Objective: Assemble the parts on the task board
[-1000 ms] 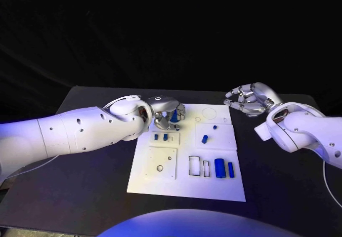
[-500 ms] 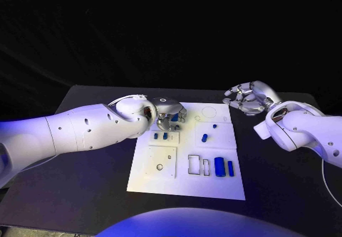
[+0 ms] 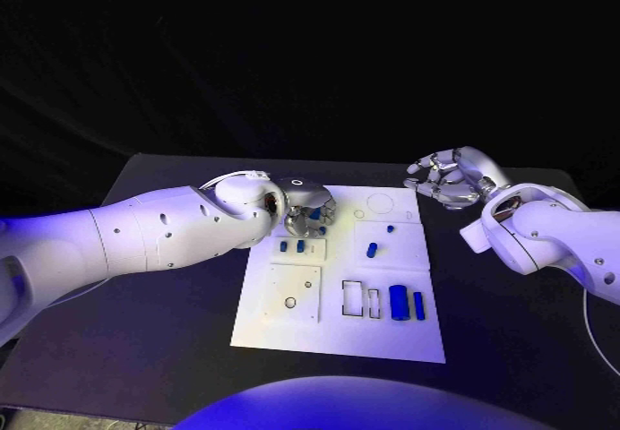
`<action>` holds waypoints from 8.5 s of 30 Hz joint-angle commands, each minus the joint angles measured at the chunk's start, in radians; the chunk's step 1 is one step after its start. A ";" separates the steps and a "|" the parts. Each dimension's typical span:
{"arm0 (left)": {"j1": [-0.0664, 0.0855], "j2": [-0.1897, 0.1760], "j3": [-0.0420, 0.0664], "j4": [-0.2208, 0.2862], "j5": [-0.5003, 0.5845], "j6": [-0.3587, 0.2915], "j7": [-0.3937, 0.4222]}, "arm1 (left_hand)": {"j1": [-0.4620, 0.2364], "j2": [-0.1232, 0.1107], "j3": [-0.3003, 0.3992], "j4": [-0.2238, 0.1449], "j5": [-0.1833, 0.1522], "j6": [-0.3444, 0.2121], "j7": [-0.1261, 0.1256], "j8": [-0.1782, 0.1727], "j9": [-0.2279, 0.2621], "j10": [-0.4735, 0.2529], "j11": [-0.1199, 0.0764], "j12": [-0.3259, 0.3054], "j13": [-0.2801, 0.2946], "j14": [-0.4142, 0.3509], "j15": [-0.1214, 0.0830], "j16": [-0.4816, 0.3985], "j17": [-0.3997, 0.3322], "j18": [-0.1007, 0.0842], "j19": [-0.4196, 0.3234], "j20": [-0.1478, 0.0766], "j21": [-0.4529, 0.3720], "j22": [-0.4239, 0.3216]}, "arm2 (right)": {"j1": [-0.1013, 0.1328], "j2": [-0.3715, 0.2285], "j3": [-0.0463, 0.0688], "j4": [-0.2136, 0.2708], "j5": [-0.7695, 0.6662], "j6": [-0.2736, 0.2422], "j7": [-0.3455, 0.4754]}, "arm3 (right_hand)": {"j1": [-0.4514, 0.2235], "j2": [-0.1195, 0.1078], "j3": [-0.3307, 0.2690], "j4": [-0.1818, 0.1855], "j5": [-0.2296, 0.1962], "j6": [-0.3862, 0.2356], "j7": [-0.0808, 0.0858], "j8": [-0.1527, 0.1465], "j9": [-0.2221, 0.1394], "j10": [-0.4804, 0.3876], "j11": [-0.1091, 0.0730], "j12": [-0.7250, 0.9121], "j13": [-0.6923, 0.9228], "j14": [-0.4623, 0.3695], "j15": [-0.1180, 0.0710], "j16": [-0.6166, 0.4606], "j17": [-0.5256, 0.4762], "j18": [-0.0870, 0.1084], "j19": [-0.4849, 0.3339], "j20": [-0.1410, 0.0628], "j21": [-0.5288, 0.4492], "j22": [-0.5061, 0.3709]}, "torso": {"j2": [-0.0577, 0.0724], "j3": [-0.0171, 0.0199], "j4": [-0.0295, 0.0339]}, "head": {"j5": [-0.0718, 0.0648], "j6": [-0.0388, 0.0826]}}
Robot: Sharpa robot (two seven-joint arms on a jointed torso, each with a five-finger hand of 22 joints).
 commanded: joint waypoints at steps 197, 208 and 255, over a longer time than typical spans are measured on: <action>-0.031 -0.145 0.049 0.040 0.127 0.001 0.016 | -0.063 0.005 0.090 -0.142 -0.035 0.060 -0.032 -0.174 -0.018 0.057 0.014 -0.164 0.013 0.025 0.011 0.084 -0.038 -0.012 -0.011 0.008 0.057 0.069 | -0.004 -0.005 0.000 -0.007 -0.053 0.020 -0.014 | 0.008 -0.006 0.003 0.002 0.001 -0.005 0.000 0.012 0.000 -0.009 -0.004 -0.021 -0.032 0.014 -0.009 -0.016 -0.008 0.020 -0.006 -0.003 -0.034 -0.018 | 0.000 -0.0002 -0.0003 | 0.008 -0.002; -0.031 -0.155 0.049 0.045 0.139 0.025 0.038 | -0.054 0.019 0.103 -0.170 -0.034 0.100 -0.038 -0.157 -0.008 -0.020 0.021 -0.074 0.051 0.009 0.017 0.103 -0.058 -0.005 -0.043 0.014 0.043 0.054 | -0.004 -0.008 0.000 -0.009 -0.054 0.019 -0.014 | 0.008 -0.007 0.003 0.002 0.000 -0.006 0.000 0.012 0.000 -0.009 -0.004 -0.022 -0.032 0.014 -0.009 -0.015 -0.007 0.020 -0.007 -0.003 -0.036 -0.020 | 0.000 0.0002 0.0004 | 0.007 -0.001; -0.033 -0.150 0.049 0.050 0.171 0.023 0.041 | -0.075 0.025 0.114 -0.177 -0.044 0.095 -0.037 -0.172 -0.013 -0.063 0.024 -0.015 0.067 -0.007 0.020 0.112 -0.088 -0.005 -0.053 0.018 0.049 0.060 | -0.005 -0.006 0.000 -0.013 -0.055 0.021 -0.016 | 0.007 -0.006 0.003 0.003 0.000 -0.006 0.000 0.014 0.000 -0.007 -0.004 -0.021 -0.032 0.015 -0.009 -0.015 -0.005 0.019 -0.006 -0.004 -0.036 -0.020 | 0.000 0.0003 0.0005 | 0.007 -0.003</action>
